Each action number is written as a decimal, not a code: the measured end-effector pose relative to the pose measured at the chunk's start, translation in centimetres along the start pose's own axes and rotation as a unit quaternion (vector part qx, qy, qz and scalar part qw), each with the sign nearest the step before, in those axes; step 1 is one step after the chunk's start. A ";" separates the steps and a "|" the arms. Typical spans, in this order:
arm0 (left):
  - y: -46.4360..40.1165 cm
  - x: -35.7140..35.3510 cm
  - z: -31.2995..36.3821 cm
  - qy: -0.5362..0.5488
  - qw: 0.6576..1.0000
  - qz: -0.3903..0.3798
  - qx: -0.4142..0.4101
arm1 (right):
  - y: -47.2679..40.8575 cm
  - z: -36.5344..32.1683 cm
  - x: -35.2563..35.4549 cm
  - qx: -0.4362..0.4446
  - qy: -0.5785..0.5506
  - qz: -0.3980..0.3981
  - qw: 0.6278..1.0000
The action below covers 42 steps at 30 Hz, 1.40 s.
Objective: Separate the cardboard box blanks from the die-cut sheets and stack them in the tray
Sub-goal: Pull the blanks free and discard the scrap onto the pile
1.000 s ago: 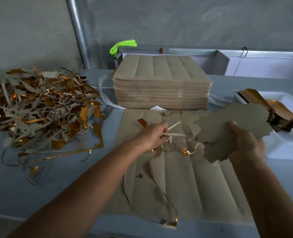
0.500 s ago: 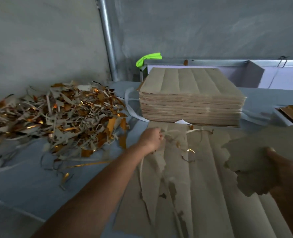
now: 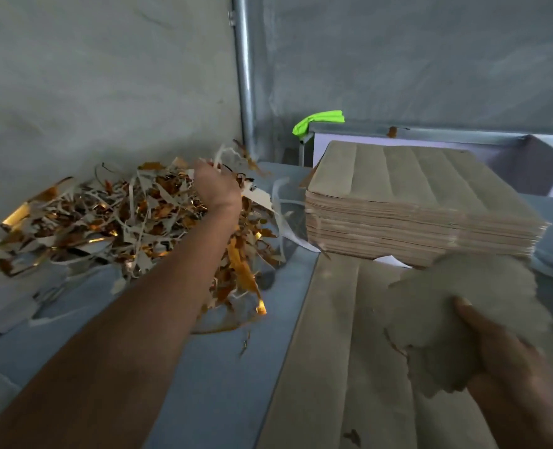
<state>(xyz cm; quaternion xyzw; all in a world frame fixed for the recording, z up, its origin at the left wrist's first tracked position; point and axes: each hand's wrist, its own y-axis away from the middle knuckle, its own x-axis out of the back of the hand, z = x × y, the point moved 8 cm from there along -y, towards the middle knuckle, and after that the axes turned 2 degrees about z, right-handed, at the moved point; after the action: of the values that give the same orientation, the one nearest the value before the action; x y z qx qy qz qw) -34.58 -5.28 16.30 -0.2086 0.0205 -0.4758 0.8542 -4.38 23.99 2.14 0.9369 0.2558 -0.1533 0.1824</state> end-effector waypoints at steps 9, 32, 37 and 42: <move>-4.1 5.4 -0.6 -0.204 0.943 0.063 -0.256 | -1.6 1.7 -3.0 -0.006 0.019 -0.035 0.999; 5.8 4.1 3.9 -0.626 0.731 -0.141 -0.231 | 2.2 -1.1 2.1 -0.002 0.111 -0.092 0.990; 15.3 2.2 6.7 -0.345 0.831 -0.195 -0.391 | 3.1 -1.1 2.3 0.006 0.124 -0.149 0.981; 29.9 -1.4 1.3 0.011 0.795 -0.605 -0.039 | 4.4 -0.7 1.6 0.005 0.108 -0.212 0.971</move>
<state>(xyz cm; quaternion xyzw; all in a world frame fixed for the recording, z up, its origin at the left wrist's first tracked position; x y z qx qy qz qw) -10.95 10.04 6.01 -0.2065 -0.0819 -0.8968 0.3827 -0.54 21.43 3.28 0.8734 0.4656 -0.0877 0.1126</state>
